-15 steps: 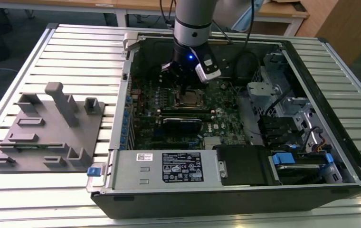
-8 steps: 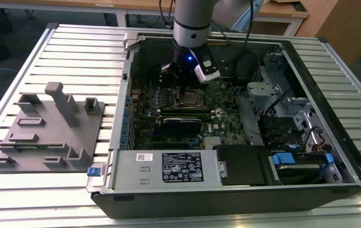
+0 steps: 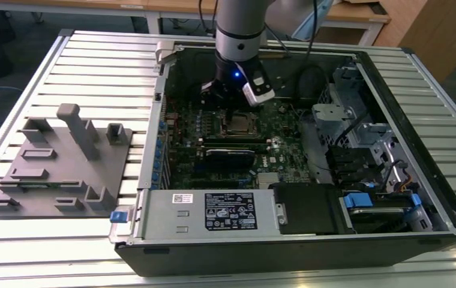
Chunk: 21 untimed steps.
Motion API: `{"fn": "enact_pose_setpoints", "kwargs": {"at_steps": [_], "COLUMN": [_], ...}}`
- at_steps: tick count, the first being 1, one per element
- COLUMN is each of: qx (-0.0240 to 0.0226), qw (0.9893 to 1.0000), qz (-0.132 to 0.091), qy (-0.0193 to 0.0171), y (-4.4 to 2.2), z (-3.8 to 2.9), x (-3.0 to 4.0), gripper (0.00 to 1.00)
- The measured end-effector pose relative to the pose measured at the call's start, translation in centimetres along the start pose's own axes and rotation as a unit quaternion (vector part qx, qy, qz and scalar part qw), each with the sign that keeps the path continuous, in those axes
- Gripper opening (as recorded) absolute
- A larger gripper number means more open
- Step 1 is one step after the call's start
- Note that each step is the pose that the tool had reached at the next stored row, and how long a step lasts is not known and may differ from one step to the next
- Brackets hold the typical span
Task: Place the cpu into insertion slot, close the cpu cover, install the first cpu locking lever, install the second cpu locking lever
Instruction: 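Close the cpu cover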
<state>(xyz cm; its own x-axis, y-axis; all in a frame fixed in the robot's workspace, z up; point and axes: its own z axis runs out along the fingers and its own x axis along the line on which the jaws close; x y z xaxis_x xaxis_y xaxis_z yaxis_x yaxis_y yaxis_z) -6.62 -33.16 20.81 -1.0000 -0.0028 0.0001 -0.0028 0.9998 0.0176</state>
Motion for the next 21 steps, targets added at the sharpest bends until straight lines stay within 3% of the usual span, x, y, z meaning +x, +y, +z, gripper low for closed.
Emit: {"fn": "enact_pose_setpoints", "kwargs": {"at_steps": [8,21], "qx": [0.0000,0.0001], "qw": [1.0000,1.0000], "qz": [0.000,0.000], "qy": [-0.0019,-0.0079], "y": [0.00,-0.01], "z": [0.07,0.55], "x": [0.23,0.69], "gripper": [0.10,0.10]}}
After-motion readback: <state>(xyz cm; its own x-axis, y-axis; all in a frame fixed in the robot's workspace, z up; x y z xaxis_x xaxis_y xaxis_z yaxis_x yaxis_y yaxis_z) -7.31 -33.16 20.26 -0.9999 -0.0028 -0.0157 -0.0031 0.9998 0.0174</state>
